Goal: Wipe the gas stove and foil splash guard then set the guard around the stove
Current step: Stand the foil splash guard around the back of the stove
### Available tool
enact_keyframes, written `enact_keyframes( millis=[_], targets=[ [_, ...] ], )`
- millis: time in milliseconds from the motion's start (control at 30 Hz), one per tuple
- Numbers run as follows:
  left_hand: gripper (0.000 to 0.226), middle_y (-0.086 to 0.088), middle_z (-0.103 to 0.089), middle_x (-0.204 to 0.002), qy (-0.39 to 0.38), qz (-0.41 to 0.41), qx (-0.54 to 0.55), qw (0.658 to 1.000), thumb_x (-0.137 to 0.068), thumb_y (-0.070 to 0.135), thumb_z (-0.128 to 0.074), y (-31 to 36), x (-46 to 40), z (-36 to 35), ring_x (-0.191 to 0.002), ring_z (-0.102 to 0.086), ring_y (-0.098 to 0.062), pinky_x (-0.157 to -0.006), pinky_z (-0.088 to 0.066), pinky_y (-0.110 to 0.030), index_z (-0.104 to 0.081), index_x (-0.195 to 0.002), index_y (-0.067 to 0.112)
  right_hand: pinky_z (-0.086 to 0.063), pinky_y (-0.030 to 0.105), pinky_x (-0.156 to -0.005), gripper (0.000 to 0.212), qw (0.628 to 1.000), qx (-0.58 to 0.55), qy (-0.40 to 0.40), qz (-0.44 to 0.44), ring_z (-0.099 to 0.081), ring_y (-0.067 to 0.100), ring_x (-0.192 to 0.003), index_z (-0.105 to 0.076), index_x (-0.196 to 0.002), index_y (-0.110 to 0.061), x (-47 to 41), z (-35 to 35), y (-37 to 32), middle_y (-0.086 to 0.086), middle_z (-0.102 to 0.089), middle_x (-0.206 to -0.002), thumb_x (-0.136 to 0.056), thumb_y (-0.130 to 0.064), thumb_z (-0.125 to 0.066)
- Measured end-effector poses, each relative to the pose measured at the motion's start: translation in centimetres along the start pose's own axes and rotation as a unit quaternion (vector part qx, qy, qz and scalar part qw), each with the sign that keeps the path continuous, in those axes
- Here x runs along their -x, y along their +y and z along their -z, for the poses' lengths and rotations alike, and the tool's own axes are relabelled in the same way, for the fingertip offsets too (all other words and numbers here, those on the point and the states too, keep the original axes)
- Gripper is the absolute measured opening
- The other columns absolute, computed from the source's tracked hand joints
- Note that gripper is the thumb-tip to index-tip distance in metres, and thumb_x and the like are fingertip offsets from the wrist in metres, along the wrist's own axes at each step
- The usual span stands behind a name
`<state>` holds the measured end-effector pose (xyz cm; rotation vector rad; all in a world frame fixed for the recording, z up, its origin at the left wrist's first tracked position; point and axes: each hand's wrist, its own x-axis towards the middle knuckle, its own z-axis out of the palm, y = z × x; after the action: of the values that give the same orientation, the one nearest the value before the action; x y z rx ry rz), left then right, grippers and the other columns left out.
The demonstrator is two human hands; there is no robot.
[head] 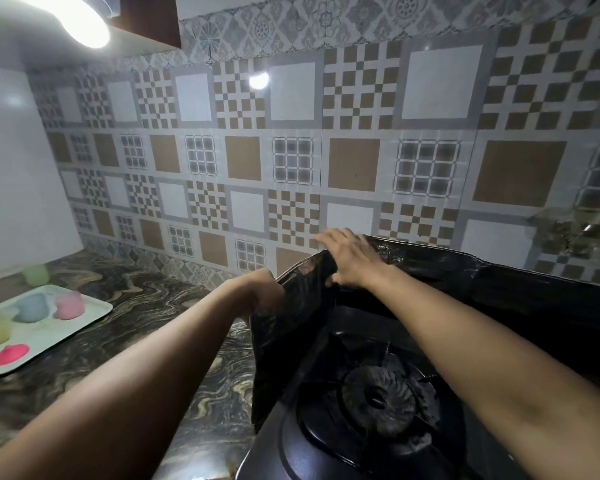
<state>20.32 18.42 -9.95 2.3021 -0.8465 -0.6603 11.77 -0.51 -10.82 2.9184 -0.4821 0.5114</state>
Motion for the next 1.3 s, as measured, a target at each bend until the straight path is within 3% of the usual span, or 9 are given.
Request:
enact_keyframes(
  millis=[167,433,633,800,900,967,1133,1200,1300],
  targets=[
    [0.022,-0.014,-0.061,-0.075,0.028,-0.021,0.019,0.999,-0.08,-0.001,-0.049,0.0,0.6,-1.0,-0.066,-0.059,-0.026,-0.044,-0.043,-0.026,-0.062,-0.096,-0.009,-0.022,0.049,-0.111,0.093,0.995,0.097,0.031,-0.009,-0.045,0.025,-0.124,-0.023,-0.14,-0.02,-1.3,-2.9,-0.9,0.006,-0.051,-0.134,-0.069,-0.045,-0.078],
    [0.02,-0.018,-0.066,-0.083,0.054,-0.032,0.034,0.997,-0.07,0.003,-0.056,-0.4,1.5,-2.4,-0.074,-0.066,-0.031,-0.051,-0.05,-0.028,-0.063,-0.088,-0.004,-0.021,0.051,-0.11,0.078,0.994,0.102,0.046,-0.008,-0.048,0.028,-0.118,-0.029,-0.137,-0.015,-1.8,-3.2,-1.7,0.009,-0.056,-0.123,-0.073,-0.029,-0.071],
    [0.006,-0.016,-0.065,-0.098,0.159,-0.053,-0.084,0.982,-0.079,0.002,-0.057,-1.2,2.5,-2.4,-0.092,-0.063,-0.032,-0.068,-0.05,-0.033,-0.056,-0.081,0.007,-0.02,0.049,-0.108,0.044,0.993,0.101,0.052,0.003,-0.051,0.026,-0.113,-0.045,-0.123,-0.02,-3.2,-3.0,-0.1,0.004,-0.064,-0.112,-0.083,-0.005,-0.055],
    [0.005,-0.018,-0.065,-0.094,0.226,-0.071,-0.114,0.965,-0.08,0.0,-0.055,-1.6,2.7,-3.0,-0.079,-0.058,-0.031,-0.064,-0.044,-0.034,-0.057,-0.081,0.005,-0.027,0.046,-0.102,0.042,0.994,0.099,0.053,0.005,-0.056,0.025,-0.103,-0.049,-0.117,-0.02,-4.1,-2.0,0.2,0.002,-0.066,-0.103,-0.082,0.004,-0.05],
    [0.004,-0.017,-0.065,-0.096,0.208,-0.043,-0.065,0.975,-0.078,0.002,-0.057,-1.7,2.5,-3.1,-0.09,-0.062,-0.032,-0.066,-0.045,-0.032,-0.056,-0.079,0.006,-0.036,0.044,-0.097,0.046,0.998,0.066,0.021,-0.003,-0.056,0.028,-0.103,-0.048,-0.122,-0.016,-4.3,-1.8,0.6,0.008,-0.064,-0.107,-0.083,0.006,-0.053],
    [0.011,-0.015,-0.062,-0.091,0.192,-0.024,-0.045,0.98,-0.078,0.002,-0.057,-1.7,2.2,-3.0,-0.085,-0.06,-0.031,-0.066,-0.044,-0.032,-0.051,-0.07,0.008,-0.04,0.044,-0.096,0.046,0.999,0.051,0.005,-0.013,-0.054,0.03,-0.107,-0.048,-0.125,-0.015,-4.2,-1.7,1.1,0.011,-0.062,-0.113,-0.083,0.002,-0.057],
    [0.01,-0.012,-0.059,-0.088,0.149,-0.004,-0.018,0.989,-0.08,0.002,-0.055,-1.2,2.1,-2.2,-0.082,-0.061,-0.028,-0.064,-0.051,-0.032,-0.051,-0.073,0.008,-0.032,0.047,-0.107,0.064,0.993,0.057,-0.011,-0.1,-0.041,0.029,-0.128,-0.04,-0.137,-0.016,-3.2,-0.9,3.5,0.01,-0.046,-0.138,-0.079,-0.003,-0.064],
    [0.004,-0.015,-0.063,-0.09,0.12,0.0,0.01,0.993,-0.077,0.002,-0.054,-1.0,2.2,-1.9,-0.081,-0.064,-0.029,-0.062,-0.055,-0.033,-0.055,-0.081,0.003,-0.032,0.05,-0.105,0.065,0.986,0.058,-0.042,-0.149,-0.044,0.031,-0.124,-0.035,-0.14,-0.016,-2.6,-0.7,4.7,0.011,-0.049,-0.135,-0.081,-0.006,-0.063],
    [0.018,-0.018,-0.063,-0.088,0.029,0.013,0.087,0.996,-0.075,-0.001,-0.058,-0.7,2.6,-1.4,-0.077,-0.066,-0.031,-0.053,-0.059,-0.041,-0.059,-0.092,-0.005,-0.035,0.05,-0.1,0.06,0.979,0.058,-0.06,-0.186,-0.05,0.032,-0.116,-0.035,-0.138,-0.016,-1.7,-0.6,6.2,0.01,-0.055,-0.126,-0.083,-0.003,-0.058]
  ],
)
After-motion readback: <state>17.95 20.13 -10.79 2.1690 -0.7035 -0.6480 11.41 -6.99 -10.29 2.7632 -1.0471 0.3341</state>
